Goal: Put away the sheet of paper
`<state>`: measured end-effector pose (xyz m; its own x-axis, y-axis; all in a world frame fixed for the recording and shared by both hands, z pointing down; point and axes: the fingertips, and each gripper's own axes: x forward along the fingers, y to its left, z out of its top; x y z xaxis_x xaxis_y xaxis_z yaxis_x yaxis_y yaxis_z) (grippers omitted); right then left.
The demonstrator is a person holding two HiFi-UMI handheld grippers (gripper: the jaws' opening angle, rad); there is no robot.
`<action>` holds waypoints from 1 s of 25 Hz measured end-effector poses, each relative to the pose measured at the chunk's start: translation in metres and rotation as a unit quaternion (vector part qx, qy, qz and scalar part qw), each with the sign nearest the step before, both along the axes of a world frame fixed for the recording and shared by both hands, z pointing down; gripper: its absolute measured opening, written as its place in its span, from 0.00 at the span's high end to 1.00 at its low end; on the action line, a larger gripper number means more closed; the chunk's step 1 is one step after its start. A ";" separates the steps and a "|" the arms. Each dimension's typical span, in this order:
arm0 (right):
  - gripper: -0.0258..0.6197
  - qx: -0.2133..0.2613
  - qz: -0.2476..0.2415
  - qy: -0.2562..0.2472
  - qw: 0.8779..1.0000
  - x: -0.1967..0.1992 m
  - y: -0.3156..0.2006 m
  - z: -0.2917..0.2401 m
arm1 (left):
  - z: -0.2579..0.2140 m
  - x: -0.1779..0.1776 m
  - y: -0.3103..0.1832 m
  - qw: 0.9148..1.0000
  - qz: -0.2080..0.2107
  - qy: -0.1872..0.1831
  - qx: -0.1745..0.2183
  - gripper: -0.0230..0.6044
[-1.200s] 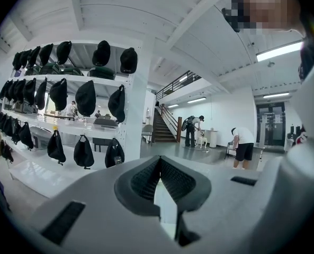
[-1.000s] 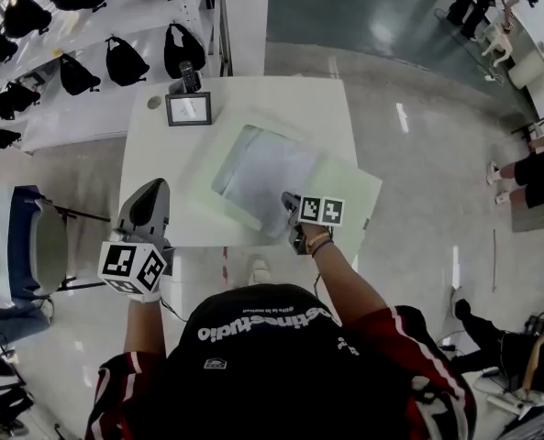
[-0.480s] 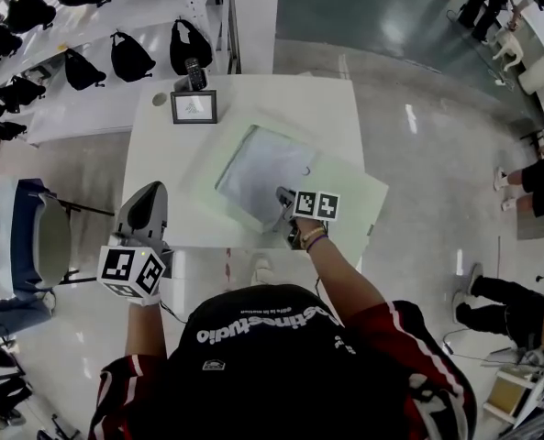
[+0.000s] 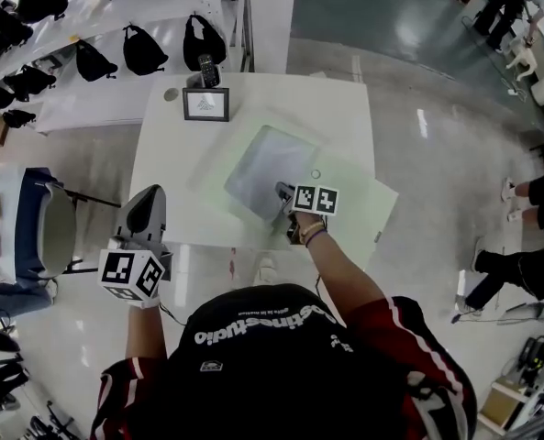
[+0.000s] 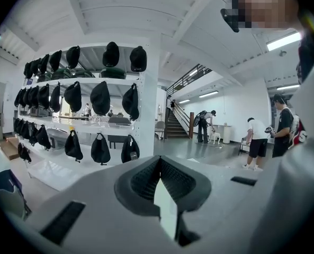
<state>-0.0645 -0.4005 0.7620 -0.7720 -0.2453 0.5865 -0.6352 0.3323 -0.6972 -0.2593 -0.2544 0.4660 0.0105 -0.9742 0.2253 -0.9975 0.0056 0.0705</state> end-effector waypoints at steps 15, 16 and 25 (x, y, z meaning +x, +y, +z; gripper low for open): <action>0.91 0.022 -0.054 0.019 0.998 -0.016 0.002 0.004 | 0.002 -0.009 0.011 1.000 -0.020 -0.001 0.000 0.96; 0.88 0.023 -0.056 0.019 0.998 -0.016 0.003 0.003 | 0.003 -0.007 0.012 1.000 -0.017 -0.001 0.000 0.96; 0.66 0.102 -0.075 0.117 0.985 0.005 0.001 -0.001 | 0.004 -0.001 0.012 1.000 -0.002 -0.006 0.001 0.96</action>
